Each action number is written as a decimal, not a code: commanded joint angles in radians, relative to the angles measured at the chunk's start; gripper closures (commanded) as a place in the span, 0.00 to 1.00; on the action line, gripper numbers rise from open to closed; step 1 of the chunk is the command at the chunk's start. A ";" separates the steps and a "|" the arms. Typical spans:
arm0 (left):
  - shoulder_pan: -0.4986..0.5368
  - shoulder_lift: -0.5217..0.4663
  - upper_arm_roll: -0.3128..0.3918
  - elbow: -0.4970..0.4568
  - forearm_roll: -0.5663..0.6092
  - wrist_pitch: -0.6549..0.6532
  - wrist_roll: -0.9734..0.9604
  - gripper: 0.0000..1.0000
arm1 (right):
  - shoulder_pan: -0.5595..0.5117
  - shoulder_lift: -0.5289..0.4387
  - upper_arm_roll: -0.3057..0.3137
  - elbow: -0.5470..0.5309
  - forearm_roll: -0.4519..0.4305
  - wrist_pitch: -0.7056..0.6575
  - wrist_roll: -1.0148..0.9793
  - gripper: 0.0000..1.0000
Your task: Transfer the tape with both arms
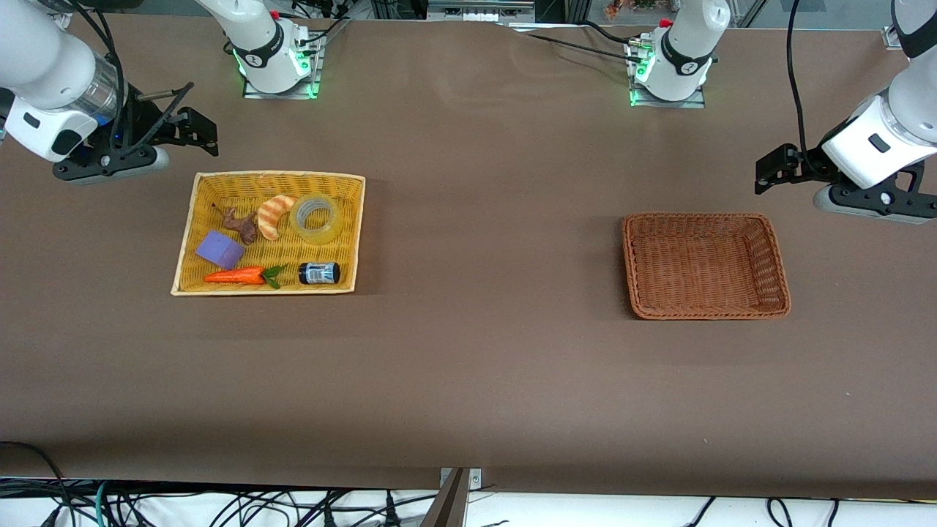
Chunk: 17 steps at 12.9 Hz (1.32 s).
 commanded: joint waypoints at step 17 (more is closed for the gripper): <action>0.001 0.013 0.000 0.027 -0.016 -0.023 0.007 0.00 | -0.003 0.268 0.051 -0.550 -0.001 0.877 -0.016 0.00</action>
